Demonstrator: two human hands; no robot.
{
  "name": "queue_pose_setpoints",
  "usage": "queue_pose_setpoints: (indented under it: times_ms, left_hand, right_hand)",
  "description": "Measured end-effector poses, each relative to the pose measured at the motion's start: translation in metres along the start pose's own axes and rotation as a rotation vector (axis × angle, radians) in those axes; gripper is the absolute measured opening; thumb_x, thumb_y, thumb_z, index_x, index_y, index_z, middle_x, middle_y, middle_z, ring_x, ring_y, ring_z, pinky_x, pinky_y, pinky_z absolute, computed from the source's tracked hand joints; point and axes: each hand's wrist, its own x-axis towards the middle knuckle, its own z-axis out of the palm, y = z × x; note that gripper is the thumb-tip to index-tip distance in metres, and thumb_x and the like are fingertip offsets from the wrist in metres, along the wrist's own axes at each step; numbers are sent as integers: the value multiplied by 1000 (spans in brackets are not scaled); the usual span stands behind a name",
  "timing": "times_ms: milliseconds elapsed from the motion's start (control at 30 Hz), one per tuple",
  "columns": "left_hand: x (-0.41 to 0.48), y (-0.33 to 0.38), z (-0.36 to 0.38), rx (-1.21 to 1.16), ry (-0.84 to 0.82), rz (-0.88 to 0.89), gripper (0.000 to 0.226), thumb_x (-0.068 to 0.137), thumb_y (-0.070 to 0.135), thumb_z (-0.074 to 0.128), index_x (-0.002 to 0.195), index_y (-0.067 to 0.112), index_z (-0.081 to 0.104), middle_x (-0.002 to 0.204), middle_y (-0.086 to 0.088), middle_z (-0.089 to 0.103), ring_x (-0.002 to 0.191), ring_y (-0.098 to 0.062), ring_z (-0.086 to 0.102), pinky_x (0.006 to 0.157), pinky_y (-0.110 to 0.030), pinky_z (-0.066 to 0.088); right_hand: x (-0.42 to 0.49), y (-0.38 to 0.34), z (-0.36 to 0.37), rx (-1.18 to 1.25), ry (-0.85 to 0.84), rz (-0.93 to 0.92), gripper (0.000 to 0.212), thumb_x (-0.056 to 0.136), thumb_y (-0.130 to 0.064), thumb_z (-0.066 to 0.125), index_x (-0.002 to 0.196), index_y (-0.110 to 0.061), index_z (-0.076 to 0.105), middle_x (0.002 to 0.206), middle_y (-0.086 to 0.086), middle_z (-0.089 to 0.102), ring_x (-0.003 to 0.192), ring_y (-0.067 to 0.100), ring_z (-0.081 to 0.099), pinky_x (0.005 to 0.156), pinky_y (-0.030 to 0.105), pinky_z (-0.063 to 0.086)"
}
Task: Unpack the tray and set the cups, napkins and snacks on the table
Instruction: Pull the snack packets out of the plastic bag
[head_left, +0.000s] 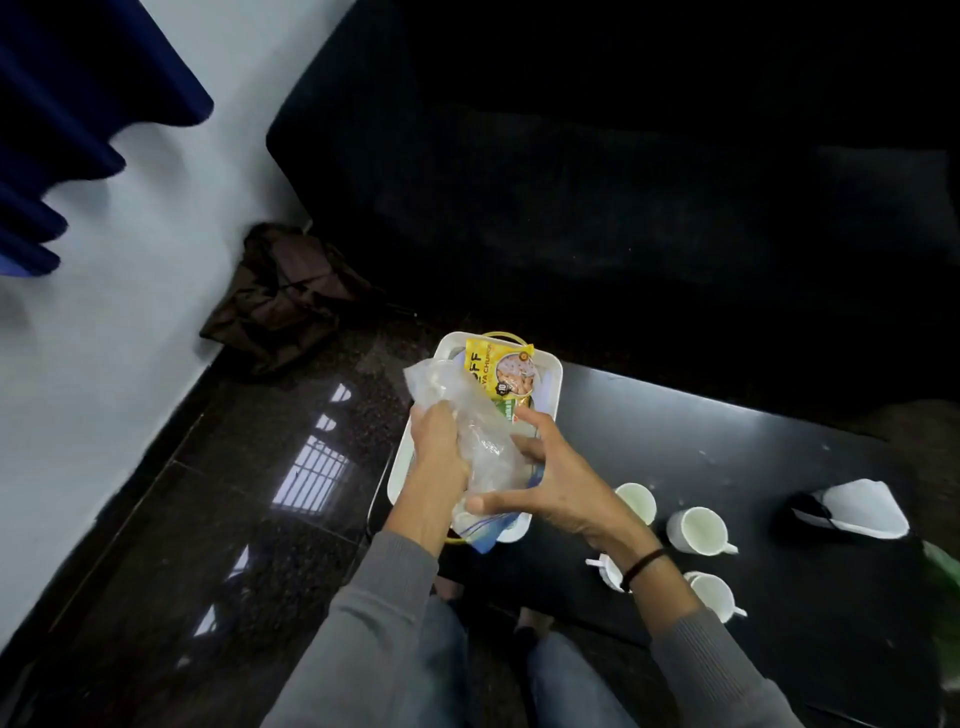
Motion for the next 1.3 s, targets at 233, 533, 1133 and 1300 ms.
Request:
queue_pose_setpoints:
  times_ms: [233, 533, 1133, 1300]
  left_hand:
    - [-38, -12, 8, -131, -98, 34, 37, 90, 19, 63, 125, 9, 64, 105, -14, 72, 83, -25, 69, 57, -29, 53]
    - [-68, -29, 4, 421, -161, 288, 31, 84, 36, 43, 110, 27, 60, 100, 0, 69, 87, -20, 66, 81, -47, 60]
    - [-117, -2, 27, 456, -599, 510, 29, 74, 46, 66, 95, 25, 67, 95, -2, 72, 90, -23, 70, 76, -39, 60]
    - [-120, -9, 41, 312, -582, 454, 9, 89, 28, 66, 81, 31, 62, 77, 10, 69, 72, -8, 69, 54, -20, 54]
  right_hand:
    - [-26, -13, -27, -228, 217, -114, 35, 68, -36, 73, 101, -25, 70, 95, -9, 75, 88, 9, 71, 74, 25, 57]
    - [-41, -29, -48, 224, 508, -174, 17, 79, -23, 59, 62, -23, 54, 52, -20, 57, 48, -6, 54, 47, 7, 42]
    - [-79, -45, -19, 166, 640, -71, 37, 104, -50, 46, 126, -22, 57, 120, 3, 69, 107, 20, 70, 91, 50, 61]
    - [-98, -51, -32, 274, 674, -38, 25, 99, -47, 58, 110, -25, 60, 112, 8, 70, 100, 24, 72, 85, 43, 59]
